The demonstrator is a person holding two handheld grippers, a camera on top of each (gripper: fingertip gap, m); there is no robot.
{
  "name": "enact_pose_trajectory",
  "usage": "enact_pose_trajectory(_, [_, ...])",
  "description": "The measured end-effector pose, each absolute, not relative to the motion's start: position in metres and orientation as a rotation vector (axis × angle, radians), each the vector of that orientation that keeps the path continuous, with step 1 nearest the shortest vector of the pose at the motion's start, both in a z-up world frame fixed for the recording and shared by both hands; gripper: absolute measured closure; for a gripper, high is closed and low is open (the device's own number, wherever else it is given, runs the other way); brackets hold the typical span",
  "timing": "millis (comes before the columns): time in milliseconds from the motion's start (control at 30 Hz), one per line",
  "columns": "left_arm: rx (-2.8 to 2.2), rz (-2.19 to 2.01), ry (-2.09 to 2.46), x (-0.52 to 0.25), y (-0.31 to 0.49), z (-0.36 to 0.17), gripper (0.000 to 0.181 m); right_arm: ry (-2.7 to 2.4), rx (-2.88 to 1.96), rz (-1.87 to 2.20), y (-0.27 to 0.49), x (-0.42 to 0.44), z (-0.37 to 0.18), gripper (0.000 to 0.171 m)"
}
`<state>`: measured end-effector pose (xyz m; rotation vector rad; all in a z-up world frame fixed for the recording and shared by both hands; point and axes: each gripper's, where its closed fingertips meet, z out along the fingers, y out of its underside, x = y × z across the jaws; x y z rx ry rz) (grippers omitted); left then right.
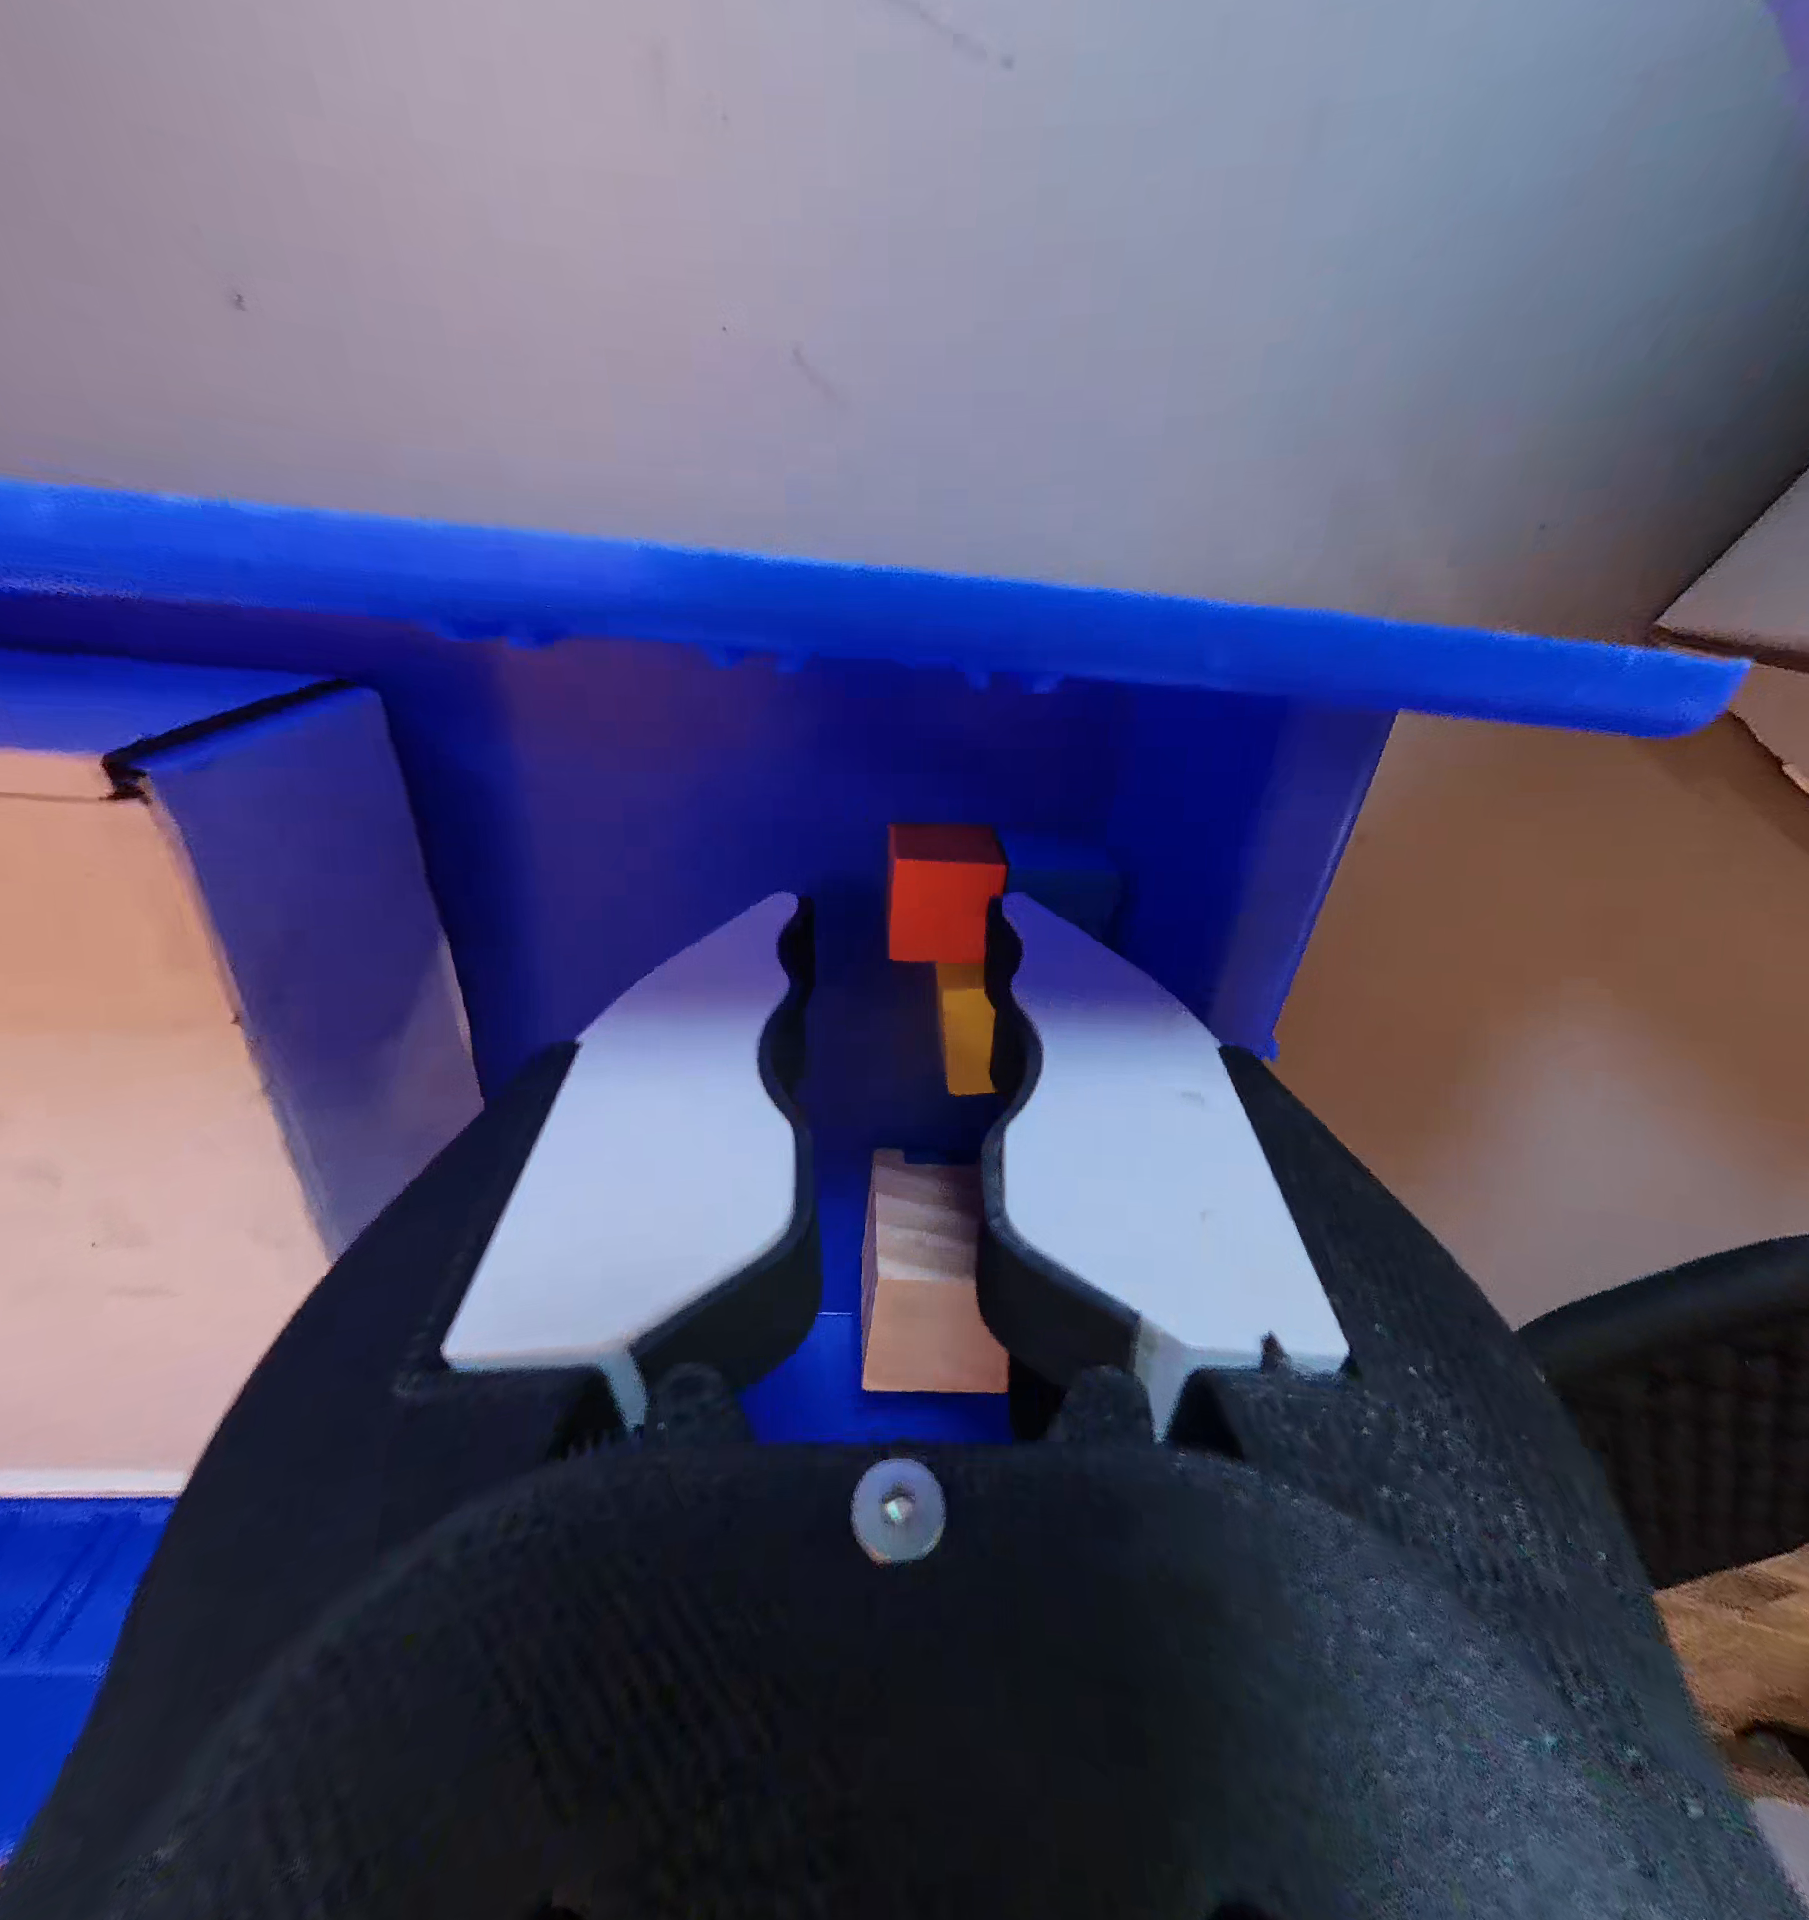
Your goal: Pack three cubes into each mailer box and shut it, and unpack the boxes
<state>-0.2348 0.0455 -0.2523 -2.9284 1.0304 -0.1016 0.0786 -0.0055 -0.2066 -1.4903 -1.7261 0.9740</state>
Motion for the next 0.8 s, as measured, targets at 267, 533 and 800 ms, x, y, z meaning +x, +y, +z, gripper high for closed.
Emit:
enact_pose_trajectory(267, [-2.869, 0.194, 0.990, -0.265, 0.066, -0.246, 0.151, -1.728, -1.495, 0.971, -0.005, 0.079, -0.208, 0.127])
enact_pose_trajectory(533, [-2.848, 0.163, 1.030, -0.270, 0.062, -0.247, 0.139, -1.734, -1.523, 0.975, -0.004, 0.077, -0.215, 0.128])
enact_pose_trajectory(800, [-2.776, 0.129, 1.182, -0.266, 0.064, -0.258, 0.147, -1.736, -1.548, 0.984, -0.003, 0.076, -0.221, 0.128])
